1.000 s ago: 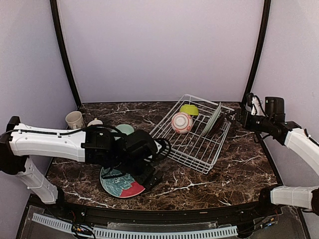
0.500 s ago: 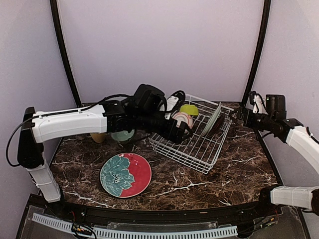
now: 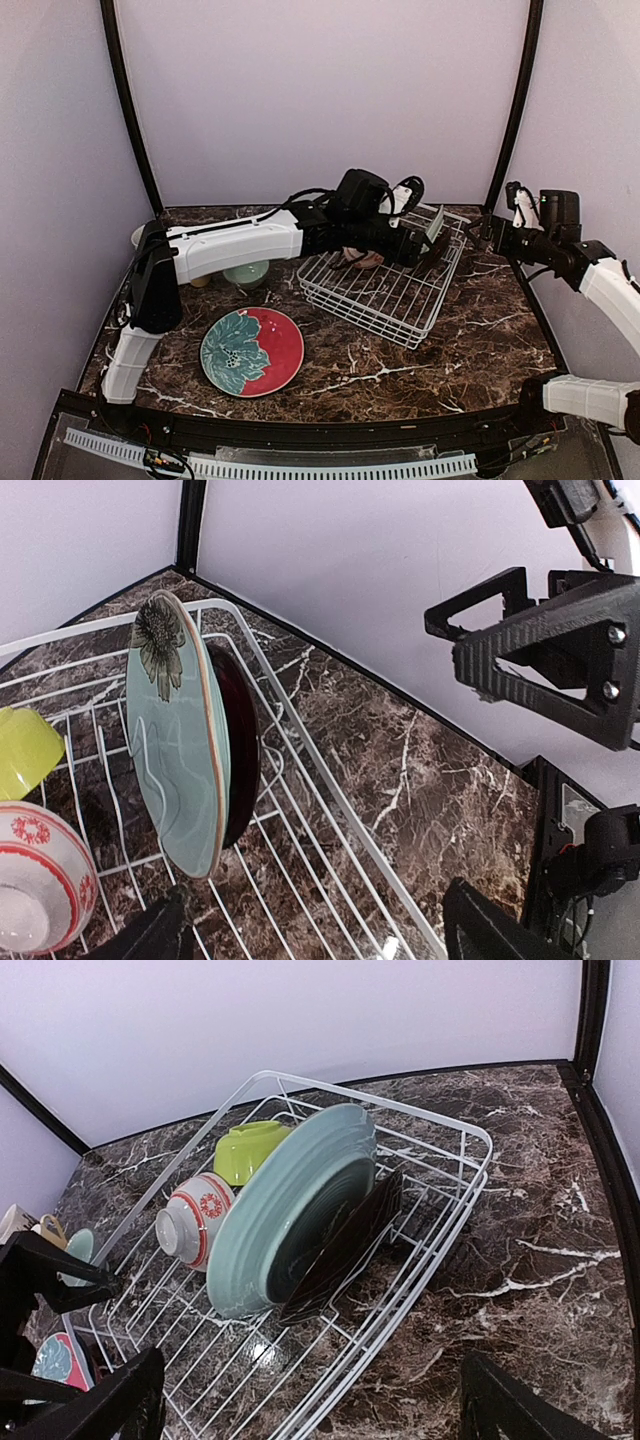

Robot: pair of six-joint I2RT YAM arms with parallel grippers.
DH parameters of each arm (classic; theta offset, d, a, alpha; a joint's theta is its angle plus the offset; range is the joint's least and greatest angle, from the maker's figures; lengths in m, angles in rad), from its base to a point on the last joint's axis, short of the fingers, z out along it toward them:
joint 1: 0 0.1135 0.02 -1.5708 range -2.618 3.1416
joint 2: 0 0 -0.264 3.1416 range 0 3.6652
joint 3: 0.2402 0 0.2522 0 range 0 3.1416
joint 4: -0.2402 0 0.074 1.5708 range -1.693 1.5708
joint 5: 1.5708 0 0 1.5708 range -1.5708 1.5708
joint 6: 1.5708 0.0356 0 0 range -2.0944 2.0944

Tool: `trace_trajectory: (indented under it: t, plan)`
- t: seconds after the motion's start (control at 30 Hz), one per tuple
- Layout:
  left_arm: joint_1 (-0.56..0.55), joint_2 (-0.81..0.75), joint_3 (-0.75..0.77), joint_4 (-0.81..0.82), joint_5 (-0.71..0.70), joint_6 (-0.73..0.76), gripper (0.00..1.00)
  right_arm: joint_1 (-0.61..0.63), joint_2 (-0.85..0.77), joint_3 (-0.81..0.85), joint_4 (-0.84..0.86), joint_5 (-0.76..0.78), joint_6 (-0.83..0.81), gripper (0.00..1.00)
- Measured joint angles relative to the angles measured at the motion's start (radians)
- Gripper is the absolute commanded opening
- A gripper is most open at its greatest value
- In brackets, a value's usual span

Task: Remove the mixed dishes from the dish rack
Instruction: Grab the plate from the dish rack.

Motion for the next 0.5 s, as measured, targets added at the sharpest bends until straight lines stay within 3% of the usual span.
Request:
trace_trajectory:
  t: [0.5]
  plan:
    - [0.000, 0.304, 0.272, 0.068, -0.169, 0.113, 0.50, 0.000, -0.039, -0.013, -0.011, -0.014, -0.021, 0.99]
